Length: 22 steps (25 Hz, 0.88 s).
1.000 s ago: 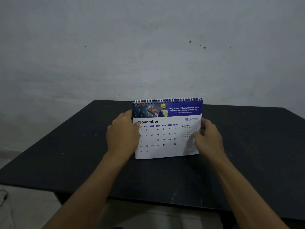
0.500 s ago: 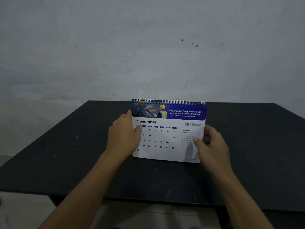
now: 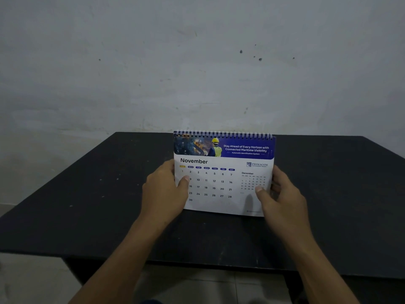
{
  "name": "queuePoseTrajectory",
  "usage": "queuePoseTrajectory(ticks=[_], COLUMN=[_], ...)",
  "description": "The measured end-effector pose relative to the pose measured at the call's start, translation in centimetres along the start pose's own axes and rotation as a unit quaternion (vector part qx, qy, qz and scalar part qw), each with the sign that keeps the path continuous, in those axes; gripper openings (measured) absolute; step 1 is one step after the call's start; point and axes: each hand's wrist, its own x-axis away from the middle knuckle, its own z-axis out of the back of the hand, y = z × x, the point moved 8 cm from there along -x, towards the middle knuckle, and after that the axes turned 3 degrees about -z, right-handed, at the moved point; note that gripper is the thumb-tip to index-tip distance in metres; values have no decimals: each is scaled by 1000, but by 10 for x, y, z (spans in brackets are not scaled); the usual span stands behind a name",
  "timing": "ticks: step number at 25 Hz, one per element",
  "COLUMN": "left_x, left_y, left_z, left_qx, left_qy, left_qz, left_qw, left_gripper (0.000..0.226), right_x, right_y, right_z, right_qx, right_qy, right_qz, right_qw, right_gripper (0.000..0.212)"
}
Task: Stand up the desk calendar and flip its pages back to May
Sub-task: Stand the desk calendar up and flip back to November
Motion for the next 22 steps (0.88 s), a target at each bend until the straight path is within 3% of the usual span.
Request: queuePoseTrajectory(ticks=[6, 13, 19, 22], left_x=[7, 10, -2, -10], left_y=[0, 5, -11, -22], left_z=[9, 16, 25, 24], left_qx=[-13, -15, 40, 110], left_qy=[18, 19, 28, 6], left_qz=[19, 19, 47, 71], left_qw=[1000, 1000, 998, 991], left_gripper=[35, 26, 8, 17], right_x=[7, 8, -19, -30], right_y=[-9, -21, -20, -23], right_z=[8, 26, 35, 40], right_qx=[36, 74, -34, -76], right_qy=[53, 109, 33, -5], right_qz=[42, 98, 73, 74], right_qw=[997, 986, 996, 994], right_gripper=[55, 34, 25, 13])
